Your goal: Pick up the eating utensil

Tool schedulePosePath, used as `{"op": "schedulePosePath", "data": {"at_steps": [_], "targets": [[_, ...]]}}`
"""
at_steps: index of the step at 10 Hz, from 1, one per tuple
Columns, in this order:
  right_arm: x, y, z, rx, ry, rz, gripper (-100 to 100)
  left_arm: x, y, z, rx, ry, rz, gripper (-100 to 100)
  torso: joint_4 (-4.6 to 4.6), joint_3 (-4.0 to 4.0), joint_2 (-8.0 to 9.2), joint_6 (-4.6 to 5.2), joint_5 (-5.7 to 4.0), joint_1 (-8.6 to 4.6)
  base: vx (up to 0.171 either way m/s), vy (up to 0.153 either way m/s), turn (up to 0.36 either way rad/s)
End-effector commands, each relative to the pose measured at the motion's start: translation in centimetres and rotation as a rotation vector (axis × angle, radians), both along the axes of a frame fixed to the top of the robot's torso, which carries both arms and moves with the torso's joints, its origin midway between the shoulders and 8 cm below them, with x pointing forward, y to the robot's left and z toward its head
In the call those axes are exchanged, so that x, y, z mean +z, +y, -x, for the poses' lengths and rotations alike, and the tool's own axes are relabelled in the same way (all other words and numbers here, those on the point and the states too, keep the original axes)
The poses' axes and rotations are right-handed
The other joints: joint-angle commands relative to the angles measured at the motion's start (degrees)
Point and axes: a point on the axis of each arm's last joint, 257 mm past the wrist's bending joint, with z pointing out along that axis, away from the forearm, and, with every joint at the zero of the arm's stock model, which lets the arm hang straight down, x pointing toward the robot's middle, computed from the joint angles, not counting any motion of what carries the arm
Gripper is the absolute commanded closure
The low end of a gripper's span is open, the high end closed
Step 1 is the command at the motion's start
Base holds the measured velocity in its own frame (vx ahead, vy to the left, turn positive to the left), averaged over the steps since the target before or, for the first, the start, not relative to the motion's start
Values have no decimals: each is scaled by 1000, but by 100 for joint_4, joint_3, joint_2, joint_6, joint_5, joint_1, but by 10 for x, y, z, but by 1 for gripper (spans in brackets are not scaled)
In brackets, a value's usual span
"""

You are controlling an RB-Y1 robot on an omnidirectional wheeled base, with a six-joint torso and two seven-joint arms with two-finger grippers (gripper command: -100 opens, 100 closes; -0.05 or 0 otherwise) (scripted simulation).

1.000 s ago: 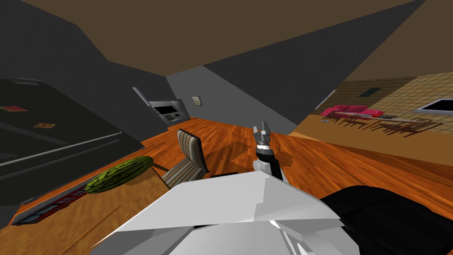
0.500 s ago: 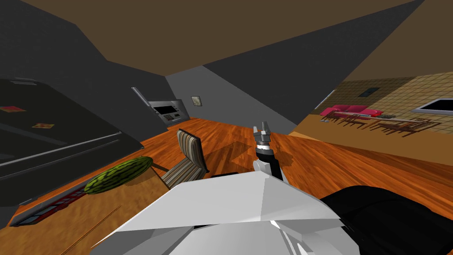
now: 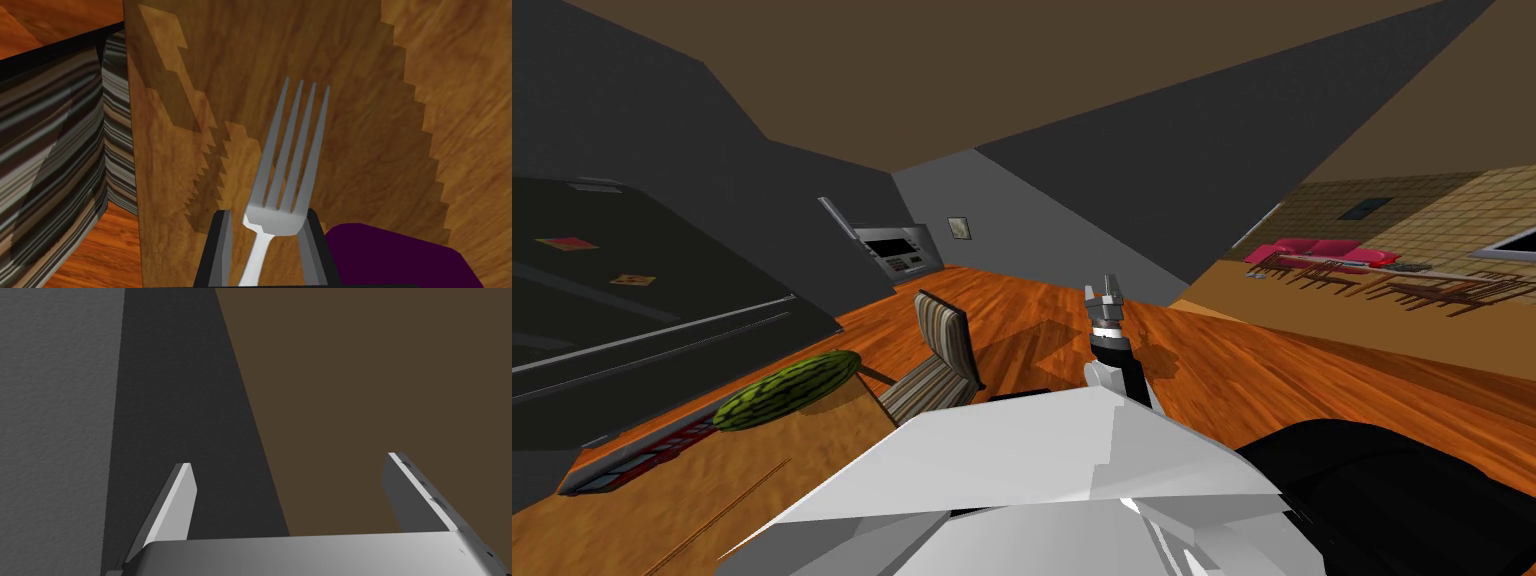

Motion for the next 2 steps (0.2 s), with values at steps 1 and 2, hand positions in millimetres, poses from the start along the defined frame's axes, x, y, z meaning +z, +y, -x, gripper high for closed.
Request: {"op": "schedulePosePath", "data": {"at_steps": [1,2], "targets": [[0,0,0,0,0,0,0,0,0,0,0,0,0,100,0,0,0,0,0,0,5,-11,9],[0,0,0,0,0,0,0,1,0,0,-1,1,0,0,1,1,1,2,2,4,0,0,0]]}}
